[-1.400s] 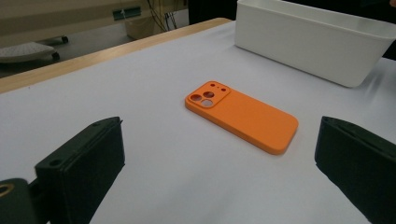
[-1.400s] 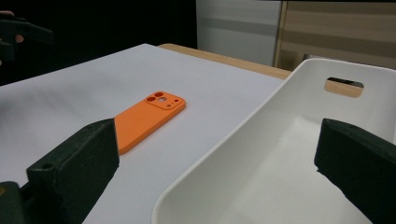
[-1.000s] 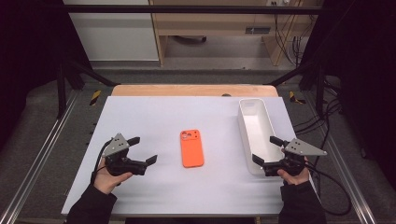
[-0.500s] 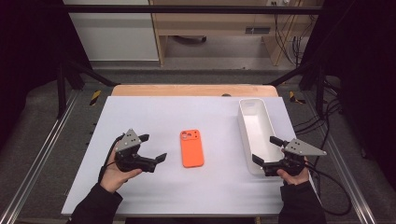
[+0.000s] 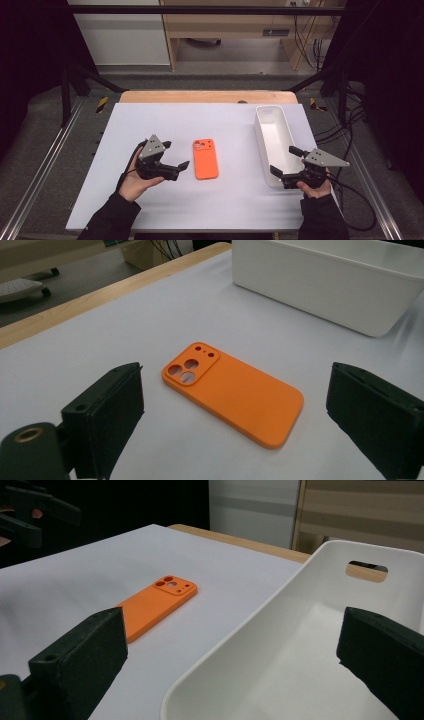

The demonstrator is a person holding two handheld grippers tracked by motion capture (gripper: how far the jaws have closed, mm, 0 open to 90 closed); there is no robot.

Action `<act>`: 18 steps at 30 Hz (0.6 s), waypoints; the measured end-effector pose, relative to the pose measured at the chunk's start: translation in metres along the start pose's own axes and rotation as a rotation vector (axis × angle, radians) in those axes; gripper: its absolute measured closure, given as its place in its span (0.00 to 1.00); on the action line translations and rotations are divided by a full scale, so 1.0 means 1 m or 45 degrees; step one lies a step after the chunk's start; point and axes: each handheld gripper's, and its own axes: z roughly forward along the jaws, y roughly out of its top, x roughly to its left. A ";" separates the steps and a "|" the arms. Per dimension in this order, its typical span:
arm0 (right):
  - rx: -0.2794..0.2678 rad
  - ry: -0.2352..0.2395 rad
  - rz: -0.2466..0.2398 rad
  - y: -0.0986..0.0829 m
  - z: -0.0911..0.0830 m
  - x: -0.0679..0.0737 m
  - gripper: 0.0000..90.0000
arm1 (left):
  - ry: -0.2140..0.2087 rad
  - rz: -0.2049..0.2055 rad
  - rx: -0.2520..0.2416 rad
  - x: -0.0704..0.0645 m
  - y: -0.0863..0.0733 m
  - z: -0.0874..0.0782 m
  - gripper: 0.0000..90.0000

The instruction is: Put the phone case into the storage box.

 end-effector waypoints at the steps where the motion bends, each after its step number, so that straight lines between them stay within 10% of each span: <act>1: 0.000 0.000 0.001 0.000 0.000 0.000 0.00 | 0.004 0.004 0.001 -0.001 0.001 0.002 0.10; 18: -0.001 0.004 -0.001 0.000 0.000 0.000 0.00 | -0.022 0.057 0.009 -0.015 0.015 0.027 0.24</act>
